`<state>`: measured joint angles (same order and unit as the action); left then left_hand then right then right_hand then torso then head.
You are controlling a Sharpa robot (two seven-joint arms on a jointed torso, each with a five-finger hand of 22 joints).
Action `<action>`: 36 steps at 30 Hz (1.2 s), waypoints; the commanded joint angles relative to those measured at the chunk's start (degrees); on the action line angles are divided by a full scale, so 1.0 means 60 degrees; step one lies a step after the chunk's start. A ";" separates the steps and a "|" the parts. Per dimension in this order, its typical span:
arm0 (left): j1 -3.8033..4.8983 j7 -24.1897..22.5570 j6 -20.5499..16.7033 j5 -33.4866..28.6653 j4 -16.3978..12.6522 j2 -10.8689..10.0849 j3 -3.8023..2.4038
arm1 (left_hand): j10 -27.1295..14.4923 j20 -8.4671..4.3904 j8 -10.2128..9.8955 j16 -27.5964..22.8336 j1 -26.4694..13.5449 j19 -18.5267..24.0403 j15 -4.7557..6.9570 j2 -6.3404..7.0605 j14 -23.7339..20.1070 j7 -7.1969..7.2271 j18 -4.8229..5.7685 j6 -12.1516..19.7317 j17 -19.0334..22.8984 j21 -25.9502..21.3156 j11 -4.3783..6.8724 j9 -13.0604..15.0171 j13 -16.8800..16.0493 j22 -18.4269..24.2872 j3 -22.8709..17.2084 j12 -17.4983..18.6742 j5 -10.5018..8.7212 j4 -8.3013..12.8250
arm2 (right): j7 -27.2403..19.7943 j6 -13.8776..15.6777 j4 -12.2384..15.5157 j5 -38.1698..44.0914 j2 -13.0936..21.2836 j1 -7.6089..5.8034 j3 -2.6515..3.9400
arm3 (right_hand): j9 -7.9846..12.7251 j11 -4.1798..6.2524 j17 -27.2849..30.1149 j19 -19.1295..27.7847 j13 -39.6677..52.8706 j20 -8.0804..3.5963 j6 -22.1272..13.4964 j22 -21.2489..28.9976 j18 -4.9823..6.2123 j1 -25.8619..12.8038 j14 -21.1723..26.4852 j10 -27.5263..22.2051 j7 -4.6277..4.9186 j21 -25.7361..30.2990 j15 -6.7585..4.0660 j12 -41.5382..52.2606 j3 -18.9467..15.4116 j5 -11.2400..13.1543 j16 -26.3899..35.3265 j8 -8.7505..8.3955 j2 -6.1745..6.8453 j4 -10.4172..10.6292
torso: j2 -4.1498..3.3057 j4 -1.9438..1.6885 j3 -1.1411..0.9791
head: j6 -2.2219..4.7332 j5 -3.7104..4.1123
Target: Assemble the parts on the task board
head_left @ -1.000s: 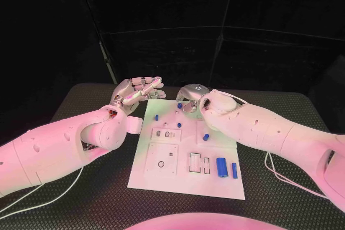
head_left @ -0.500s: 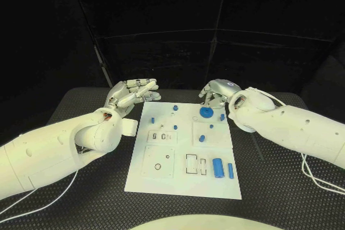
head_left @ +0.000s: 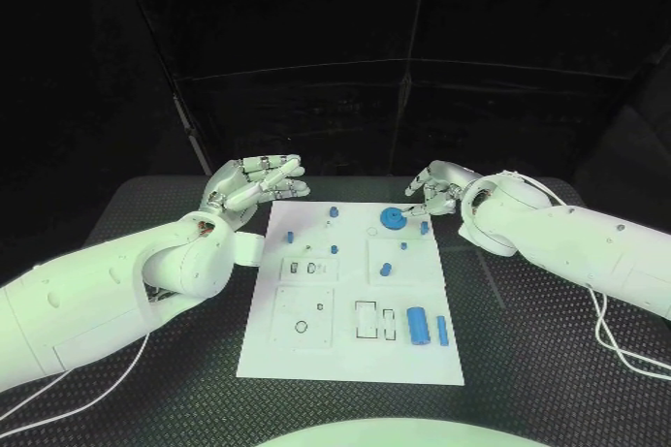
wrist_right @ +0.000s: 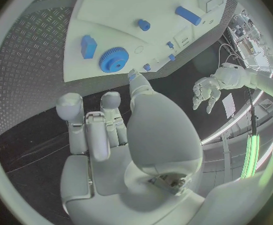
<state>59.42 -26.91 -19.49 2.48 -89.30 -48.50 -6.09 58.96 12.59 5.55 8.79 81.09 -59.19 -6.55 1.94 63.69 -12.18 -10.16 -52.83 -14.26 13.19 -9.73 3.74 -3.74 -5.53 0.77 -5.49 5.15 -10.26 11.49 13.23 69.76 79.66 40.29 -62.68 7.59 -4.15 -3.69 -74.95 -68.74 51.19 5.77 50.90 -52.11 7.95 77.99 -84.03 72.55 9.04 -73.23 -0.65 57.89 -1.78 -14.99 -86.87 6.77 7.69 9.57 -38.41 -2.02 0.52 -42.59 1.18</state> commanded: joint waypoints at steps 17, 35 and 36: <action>0.0015 -0.0035 0.0147 0.0035 0.0058 0.0055 -0.0010 | -0.0068 0.0031 -0.0059 -0.0038 -0.0002 -0.0062 -0.0027 -0.0106 0.0027 -0.0043 -0.0049 0.0025 -0.0012 -0.0047 0.0013 -0.0008 0.0009 0.0013 -0.0002 0.0042 -0.0010 0.0049 | -0.0011 -0.0687 -0.1015 0.0672 -0.1035 0.0023 -0.0013 | -0.0023 -0.0113 -0.1618 -0.0246 0.2577 0.0101 -0.0169 -0.0443 -0.0196 0.0846 -0.0822 0.0729 0.0062 -0.0309 0.0136 0.2284 -0.0175 -0.0110 -0.0250 0.0376 -0.0117 0.0744 | -0.0011 -0.0017 -0.0004 | -0.0123 -0.0019; 0.0015 -0.0025 0.0139 0.0035 0.0092 0.0066 -0.0010 | -0.0064 0.0033 -0.0060 -0.0056 0.0000 -0.0060 -0.0027 -0.0117 0.0027 -0.0033 -0.0049 0.0013 -0.0021 -0.0062 0.0018 -0.0004 0.0005 0.0023 0.0008 0.0047 -0.0009 0.0063 | 0.0025 -0.1330 -0.1176 0.1227 -0.1155 0.0055 -0.0026 | -0.0033 -0.0067 -0.1822 -0.0382 0.3723 0.0074 0.0128 -0.0714 -0.0243 0.1080 -0.0860 0.1295 0.0003 -0.0465 0.0104 0.3263 -0.0106 -0.0129 -0.0320 0.0601 -0.0327 0.0477 | -0.0010 -0.0013 -0.0023 | -0.0181 -0.0027; 0.0015 -0.0024 0.0138 0.0035 0.0093 0.0067 -0.0010 | -0.0064 0.0033 -0.0060 -0.0057 0.0000 -0.0060 -0.0027 -0.0117 0.0027 -0.0033 -0.0049 0.0013 -0.0021 -0.0062 0.0018 -0.0004 0.0005 0.0023 0.0008 0.0047 -0.0009 0.0063 | 0.0028 -0.1353 -0.1179 0.1258 -0.1157 0.0056 -0.0026 | -0.0034 -0.0063 -0.1837 -0.0390 0.3751 0.0072 0.0155 -0.0731 -0.0246 0.1097 -0.0863 0.1307 -0.0001 -0.0474 0.0101 0.3288 -0.0097 -0.0127 -0.0325 0.0615 -0.0343 0.0454 | -0.0011 -0.0014 -0.0024 | -0.0184 -0.0032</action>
<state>59.41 -26.79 -19.27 2.49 -88.70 -48.18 -6.09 58.97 12.59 5.55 8.81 81.09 -59.19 -6.55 1.94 63.69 -12.18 -10.16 -52.83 -14.33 13.19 -9.73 3.74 -3.76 -5.43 0.77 -5.50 5.15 -10.26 11.84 6.84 62.65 85.45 33.42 -62.27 7.42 -4.29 -4.07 -74.93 -70.66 73.53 6.05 51.51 -56.40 7.10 84.29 -84.13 79.96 9.03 -75.87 -0.19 77.42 -2.33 -15.66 -88.47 10.14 5.73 12.70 -38.47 -2.10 0.40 -43.68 0.97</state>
